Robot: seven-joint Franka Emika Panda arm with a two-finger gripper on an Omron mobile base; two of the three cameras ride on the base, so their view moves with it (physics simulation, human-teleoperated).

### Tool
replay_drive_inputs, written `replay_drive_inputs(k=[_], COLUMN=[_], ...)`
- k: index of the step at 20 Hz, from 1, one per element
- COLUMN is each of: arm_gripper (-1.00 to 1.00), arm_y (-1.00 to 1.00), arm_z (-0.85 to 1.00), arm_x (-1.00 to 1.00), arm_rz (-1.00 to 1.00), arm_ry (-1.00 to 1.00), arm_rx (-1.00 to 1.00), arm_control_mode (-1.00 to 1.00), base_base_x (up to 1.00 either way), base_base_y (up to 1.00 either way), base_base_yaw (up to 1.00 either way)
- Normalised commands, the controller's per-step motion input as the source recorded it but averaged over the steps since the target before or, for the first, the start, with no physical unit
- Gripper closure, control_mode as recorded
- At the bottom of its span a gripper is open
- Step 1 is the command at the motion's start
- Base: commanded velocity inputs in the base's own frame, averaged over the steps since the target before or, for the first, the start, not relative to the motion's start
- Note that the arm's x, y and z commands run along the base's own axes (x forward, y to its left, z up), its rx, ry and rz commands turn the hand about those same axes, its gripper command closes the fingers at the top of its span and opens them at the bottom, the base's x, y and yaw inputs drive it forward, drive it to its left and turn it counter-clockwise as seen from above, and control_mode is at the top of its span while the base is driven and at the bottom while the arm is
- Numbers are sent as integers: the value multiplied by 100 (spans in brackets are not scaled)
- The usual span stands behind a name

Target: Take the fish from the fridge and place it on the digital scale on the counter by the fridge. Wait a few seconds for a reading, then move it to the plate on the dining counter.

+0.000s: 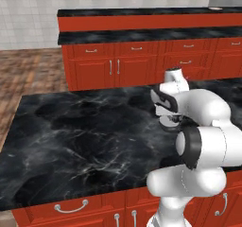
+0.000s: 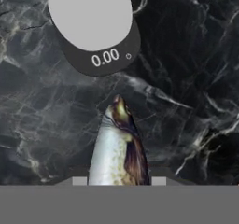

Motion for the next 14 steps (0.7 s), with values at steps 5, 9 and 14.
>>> replay_drive_inputs(k=[5, 9, 14], arm_gripper=[100, 100, 100], arm_y=[-28, -34, -17], arm_z=[-38, -21, -34], arm_x=[91, 55, 16], arm_rz=[-5, -8, -10], arm_ry=[1, -2, -10], arm_rx=[1, 0, 0], arm_control_mode=[-100, -100, -100], base_base_x=[0, 0, 0], base_base_y=[0, 0, 0], base_base_yaw=[0, 0, 0])
